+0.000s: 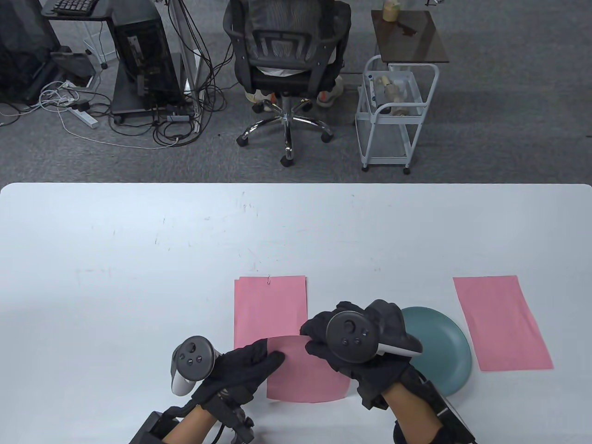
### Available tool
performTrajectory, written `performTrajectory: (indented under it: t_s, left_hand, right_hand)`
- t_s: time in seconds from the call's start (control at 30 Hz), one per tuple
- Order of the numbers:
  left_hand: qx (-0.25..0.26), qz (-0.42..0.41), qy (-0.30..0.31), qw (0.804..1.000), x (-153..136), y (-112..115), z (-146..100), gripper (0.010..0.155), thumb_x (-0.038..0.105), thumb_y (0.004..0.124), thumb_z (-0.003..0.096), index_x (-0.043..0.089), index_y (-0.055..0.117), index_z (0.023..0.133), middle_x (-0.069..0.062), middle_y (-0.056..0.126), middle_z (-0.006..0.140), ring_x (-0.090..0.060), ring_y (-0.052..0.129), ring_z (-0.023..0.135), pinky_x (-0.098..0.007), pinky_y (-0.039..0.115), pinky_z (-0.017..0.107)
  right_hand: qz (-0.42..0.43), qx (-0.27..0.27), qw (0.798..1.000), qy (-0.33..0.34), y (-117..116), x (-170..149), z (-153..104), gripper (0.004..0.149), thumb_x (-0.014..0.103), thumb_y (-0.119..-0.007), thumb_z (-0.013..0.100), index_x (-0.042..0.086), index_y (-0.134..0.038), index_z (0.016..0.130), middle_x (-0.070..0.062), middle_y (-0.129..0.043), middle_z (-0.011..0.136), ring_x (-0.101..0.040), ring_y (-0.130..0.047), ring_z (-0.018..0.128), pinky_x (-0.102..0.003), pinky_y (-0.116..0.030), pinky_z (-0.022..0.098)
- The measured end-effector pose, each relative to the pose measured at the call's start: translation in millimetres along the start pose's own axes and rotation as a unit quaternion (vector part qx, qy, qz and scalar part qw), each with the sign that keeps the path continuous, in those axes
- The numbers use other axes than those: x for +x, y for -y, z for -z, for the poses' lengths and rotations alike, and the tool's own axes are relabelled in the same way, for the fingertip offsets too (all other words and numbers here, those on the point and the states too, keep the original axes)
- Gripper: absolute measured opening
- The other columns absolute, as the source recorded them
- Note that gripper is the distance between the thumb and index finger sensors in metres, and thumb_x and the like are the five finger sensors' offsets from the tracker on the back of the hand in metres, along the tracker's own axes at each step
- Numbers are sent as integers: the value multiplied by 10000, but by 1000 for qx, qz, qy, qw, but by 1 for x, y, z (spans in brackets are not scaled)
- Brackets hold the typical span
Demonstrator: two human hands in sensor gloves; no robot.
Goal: Pinch and push to attach paper clips
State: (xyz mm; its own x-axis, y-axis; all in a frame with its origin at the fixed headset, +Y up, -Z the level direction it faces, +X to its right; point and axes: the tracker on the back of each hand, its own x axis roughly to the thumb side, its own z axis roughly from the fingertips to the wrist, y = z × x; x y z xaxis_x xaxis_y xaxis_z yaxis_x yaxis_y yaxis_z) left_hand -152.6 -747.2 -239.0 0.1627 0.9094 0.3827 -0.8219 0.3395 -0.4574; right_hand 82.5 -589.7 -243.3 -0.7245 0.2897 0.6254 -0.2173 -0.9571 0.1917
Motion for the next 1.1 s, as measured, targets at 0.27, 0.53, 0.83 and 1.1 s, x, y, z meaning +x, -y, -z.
performTrajectory:
  t_s: [0.27,0.53,0.83,1.1]
  left_hand:
    - [22,-27,-14,999,0,-11,-2,415,347,727,644,197,755,1030,-112,878,1003,-306,969,833,-497,793,646]
    - [47,-99,-40,993,0,-37,-5,421,352,714,657,188,738,1043,-118,867,1014,-311,961,840,-502,787,649]
    - [68,-135,-148,977,-28,-78,13,432,363,701,670,166,719,1055,-85,922,948,-250,1017,757,-449,835,601]
    - [45,-192,-230,953,-67,-89,30,441,370,696,675,155,710,1059,-65,943,918,-225,1035,721,-425,853,576]
  right_hand:
    - [58,-179,982,7,28,-15,-40,597,439,-700,624,113,-624,1118,-224,-681,1101,-451,-691,966,-637,-500,719]
    - [-12,-242,970,-17,-8,-67,-101,600,451,-699,611,134,-622,1115,-211,-631,1131,-446,-637,1004,-639,-458,732]
    - [-70,-216,971,-72,-59,-121,-139,601,451,-697,605,137,-614,1111,-207,-636,1121,-439,-644,992,-619,-497,724]
    - [-83,-211,970,-88,-63,-125,-141,618,455,-692,602,158,-571,1130,-196,-593,1144,-432,-601,1017,-614,-450,740]
